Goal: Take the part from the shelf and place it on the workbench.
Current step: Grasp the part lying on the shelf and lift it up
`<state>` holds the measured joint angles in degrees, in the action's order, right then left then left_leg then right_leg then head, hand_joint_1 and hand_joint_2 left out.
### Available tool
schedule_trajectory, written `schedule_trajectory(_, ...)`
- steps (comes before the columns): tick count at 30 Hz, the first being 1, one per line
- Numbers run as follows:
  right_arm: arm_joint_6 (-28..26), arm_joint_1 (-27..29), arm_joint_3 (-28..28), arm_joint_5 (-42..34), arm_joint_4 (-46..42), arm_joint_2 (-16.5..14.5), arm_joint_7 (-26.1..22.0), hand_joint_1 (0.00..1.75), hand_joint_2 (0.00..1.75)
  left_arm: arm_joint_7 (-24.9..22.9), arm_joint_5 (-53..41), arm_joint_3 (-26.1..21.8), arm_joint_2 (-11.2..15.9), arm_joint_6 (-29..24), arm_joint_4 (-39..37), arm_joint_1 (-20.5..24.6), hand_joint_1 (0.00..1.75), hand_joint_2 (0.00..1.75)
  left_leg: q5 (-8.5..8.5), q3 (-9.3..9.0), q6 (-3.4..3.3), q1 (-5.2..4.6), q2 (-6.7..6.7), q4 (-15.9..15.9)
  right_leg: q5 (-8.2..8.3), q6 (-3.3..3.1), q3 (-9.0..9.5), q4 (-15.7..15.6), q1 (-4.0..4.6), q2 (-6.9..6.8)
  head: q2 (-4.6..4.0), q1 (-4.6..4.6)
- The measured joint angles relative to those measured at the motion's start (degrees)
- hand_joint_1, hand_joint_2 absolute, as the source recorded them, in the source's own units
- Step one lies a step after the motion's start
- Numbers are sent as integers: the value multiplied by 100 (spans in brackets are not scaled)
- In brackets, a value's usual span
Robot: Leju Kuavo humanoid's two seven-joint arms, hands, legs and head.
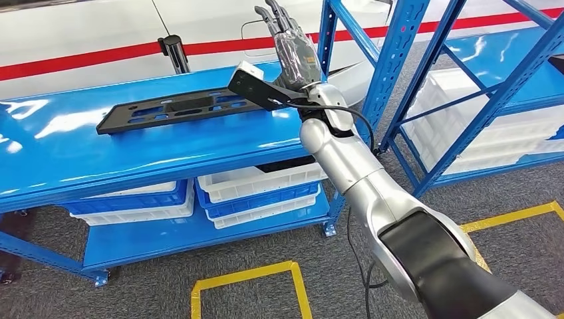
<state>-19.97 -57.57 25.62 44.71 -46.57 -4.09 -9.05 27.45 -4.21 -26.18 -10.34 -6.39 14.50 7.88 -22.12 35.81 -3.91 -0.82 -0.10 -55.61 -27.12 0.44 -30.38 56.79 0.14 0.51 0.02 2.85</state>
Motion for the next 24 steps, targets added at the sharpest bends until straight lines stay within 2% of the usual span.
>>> schedule_trajectory(2, 14, -1, 0, 17, -64, 27, 26, 0, 175, -63, 89, -86, 35, 21, -11, -38, 0, 0, 16, -177, -35, 28, 6, 123, -71, 37, -64, 227, 5, -4, -1, 6)
schedule_trajectory(3, 21, -13, 0, 23, -84, 44, 31, 0, 175, -87, 133, -130, 53, 41, -18, -47, 0, 0, 14, -242, -38, 48, 7, 164, -164, 41, -210, 487, -2, -5, -1, 7)
schedule_trajectory(5, 34, -11, 3, 38, -94, 68, 31, 0, 175, -126, 212, -215, 81, 102, -33, -58, 0, 0, -35, -286, -33, 51, -1, 166, -392, 34, -665, 1196, -34, -5, 0, 8)
schedule_trajectory(6, 38, 10, 4, 43, -94, 73, 32, 0, 175, -140, 252, -255, 86, 138, -39, -70, 0, 0, -68, -301, -15, 57, -9, 158, -467, 49, -877, 1457, -53, -6, 0, 8)
schedule_trajectory(7, 39, 33, 6, 46, -94, 78, 35, 0, 175, -152, 284, -293, 87, 174, -44, -89, 0, 0, -106, -321, 8, 66, -20, 144, -460, 78, -1008, 1538, -76, -7, 0, 8)
schedule_trajectory(8, 39, 47, 7, 46, -95, 82, 38, 0, 175, -161, 311, -329, 87, 203, -50, -108, 0, 0, -151, -347, 40, 81, -30, 121, -340, 152, -1026, 1396, -106, -9, 0, 8)
schedule_trajectory(10, 38, 56, 7, 50, -104, 90, 42, 0, 175, -165, 351, -393, 90, 253, -61, -133, 0, 0, -271, -408, 122, 119, -43, 45, 116, 350, -813, 653, -172, -32, 0, 9)
schedule_trajectory(11, 42, 56, 8, 56, -108, 92, 47, 0, 175, -166, 367, -423, 93, 281, -67, -134, 0, 0, -332, -426, 170, 127, -46, -4, 250, 378, -711, 319, -177, -47, 0, 11)
schedule_trajectory(12, 49, 59, 12, 64, -121, 87, 57, 0, 175, -166, 381, -450, 97, 314, -71, -132, 0, 0, -390, -422, 215, 127, -44, -45, 336, 343, -627, 115, -172, -60, 0, 8)
schedule_trajectory(13, 57, 64, 15, 70, -136, 82, 70, 0, 175, -168, 390, -469, 100, 345, -75, -130, 0, 0, -432, -417, 255, 122, -40, -84, 341, 257, -603, 55, -157, -66, 0, 1)
schedule_trajectory(14, 66, 67, 18, 73, -155, 77, 89, 0, 175, -170, 402, -483, 100, 377, -79, -129, 0, 0, -456, -417, 282, 120, -38, -106, 311, 161, -591, 60, -139, -62, 0, -6)
schedule_trajectory(16, 90, 71, 19, 77, -216, 72, 119, 0, 175, -171, 417, -511, 102, 433, -82, -129, 0, 0, -485, -379, 327, 138, -23, -220, 319, 69, -529, 72, -165, -51, 0, -16)
schedule_trajectory(18, 127, 59, 20, 82, -293, 65, 133, 0, 175, -171, 426, -549, 103, 487, -83, -125, 0, 0, -561, -124, 383, 159, -9, -660, 277, 6, -449, 68, -184, -42, 0, -19)
schedule_trajectory(21, 179, 64, 23, 84, -363, 56, 159, 0, 175, -173, 434, -582, 99, 533, -84, -124, 0, 0, -911, 570, 445, 167, -5, -1656, 177, -81, -350, 68, -153, -31, 0, -23)
schedule_trajectory(22, 191, 72, 25, 84, -378, 56, 172, 0, 175, -173, 436, -589, 99, 537, -84, -126, 0, 0, -945, 721, 439, 165, -5, -1779, 136, -93, -305, 68, -138, -24, 0, -23)
schedule_trajectory(23, 200, 77, 26, 84, -396, 56, 184, 0, 175, -174, 438, -598, 99, 538, -84, -128, 0, 0, -849, 761, 414, 161, -5, -1689, 94, -95, -250, 67, -121, -17, 0, -23)
schedule_trajectory(24, 205, 77, 27, 84, -417, 56, 192, 0, 175, -174, 441, -607, 100, 539, -84, -129, 0, 0, -636, 699, 370, 151, -6, -1416, 51, -96, -187, 64, -104, -10, 0, -23)
